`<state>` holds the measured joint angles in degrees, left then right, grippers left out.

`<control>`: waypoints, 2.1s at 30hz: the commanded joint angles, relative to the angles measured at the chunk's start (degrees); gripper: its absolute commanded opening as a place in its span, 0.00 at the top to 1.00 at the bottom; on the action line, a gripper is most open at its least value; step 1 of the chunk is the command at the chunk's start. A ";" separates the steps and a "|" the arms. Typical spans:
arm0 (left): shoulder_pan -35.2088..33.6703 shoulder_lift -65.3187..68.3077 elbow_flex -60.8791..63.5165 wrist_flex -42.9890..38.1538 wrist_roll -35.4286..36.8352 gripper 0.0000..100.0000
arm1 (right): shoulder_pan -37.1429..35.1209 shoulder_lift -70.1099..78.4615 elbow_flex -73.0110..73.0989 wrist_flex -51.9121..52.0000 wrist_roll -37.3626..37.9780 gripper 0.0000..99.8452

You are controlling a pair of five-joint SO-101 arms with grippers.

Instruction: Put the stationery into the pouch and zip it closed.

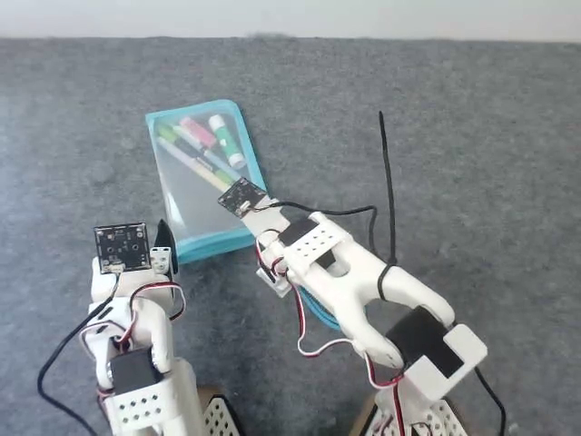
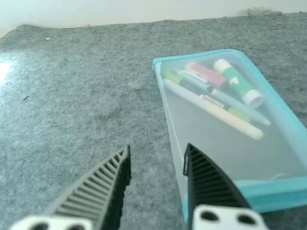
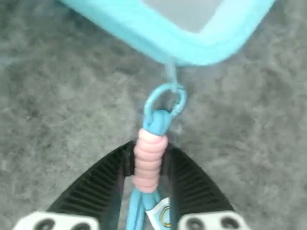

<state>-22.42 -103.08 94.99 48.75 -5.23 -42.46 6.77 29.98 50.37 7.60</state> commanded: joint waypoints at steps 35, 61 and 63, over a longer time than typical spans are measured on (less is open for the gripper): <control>7.12 -0.70 -17.36 10.99 -3.34 0.72 | 7.08 -44.97 -19.43 31.78 2.64 0.99; 9.85 -0.70 -5.67 1.85 -2.37 0.78 | 6.73 -63.34 -1.85 28.62 6.42 0.99; 9.85 -0.79 -4.88 0.62 -2.37 0.83 | 6.73 -64.75 -1.76 28.62 6.59 0.99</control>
<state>-12.66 -103.08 89.98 52.35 -7.69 -36.22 -53.71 29.01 80.26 13.05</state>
